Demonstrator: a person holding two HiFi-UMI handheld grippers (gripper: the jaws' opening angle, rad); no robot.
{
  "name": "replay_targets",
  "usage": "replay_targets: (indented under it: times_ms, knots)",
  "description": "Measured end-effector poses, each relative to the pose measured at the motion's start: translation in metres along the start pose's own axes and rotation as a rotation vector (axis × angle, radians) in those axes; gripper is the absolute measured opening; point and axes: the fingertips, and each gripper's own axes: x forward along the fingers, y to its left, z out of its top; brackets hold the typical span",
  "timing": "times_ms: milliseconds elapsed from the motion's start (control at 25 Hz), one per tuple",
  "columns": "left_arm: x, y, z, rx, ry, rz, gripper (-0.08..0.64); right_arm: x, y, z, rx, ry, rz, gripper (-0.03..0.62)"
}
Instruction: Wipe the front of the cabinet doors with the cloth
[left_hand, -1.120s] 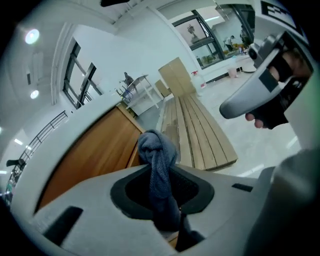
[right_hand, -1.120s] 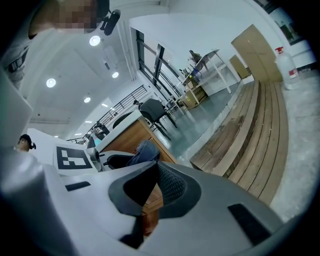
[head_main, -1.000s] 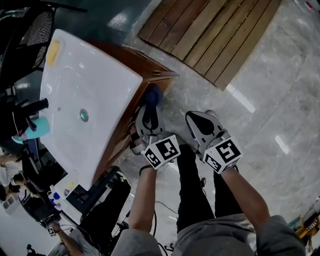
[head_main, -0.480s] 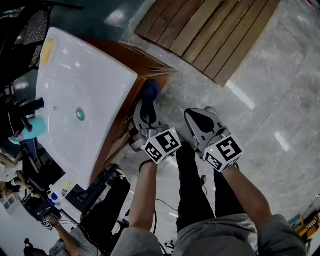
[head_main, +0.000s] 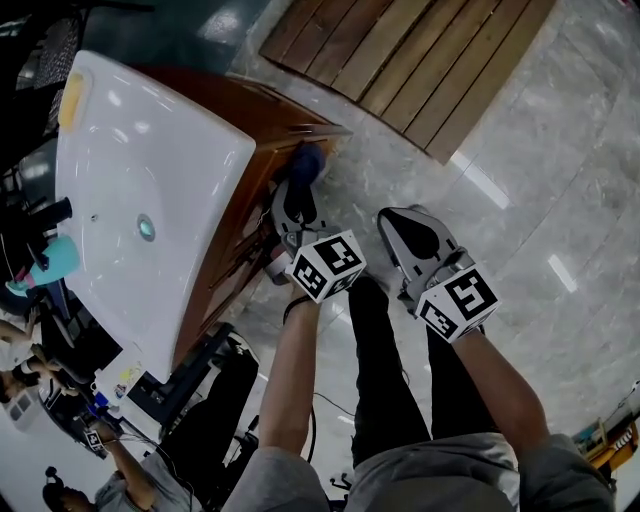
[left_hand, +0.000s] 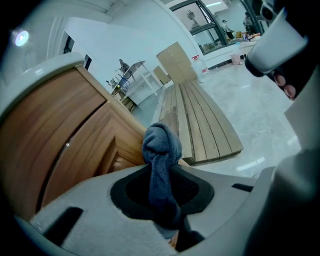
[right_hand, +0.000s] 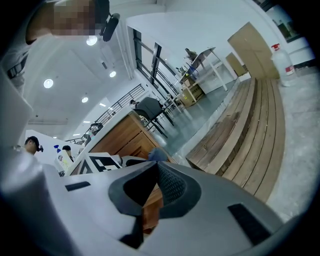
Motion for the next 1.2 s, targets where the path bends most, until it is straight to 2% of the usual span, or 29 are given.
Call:
replay_targets:
  times_ms: [560,960,1200]
  knots:
    - [0.063,-0.05,-0.052,-0.003,0.127,-0.087,0.086,0.009,-0.027,-0.014,-0.007,0.014,-0.003,0.011]
    - [0.091,-0.079,-0.067,0.007,0.171,-0.133,0.086,0.007,-0.045,-0.028,0.001,0.037,-0.022,0.011]
    - [0.101,-0.093,-0.081,-0.03,0.207,-0.172,0.086,0.006,-0.049,-0.032,-0.004,0.048,-0.021,0.011]
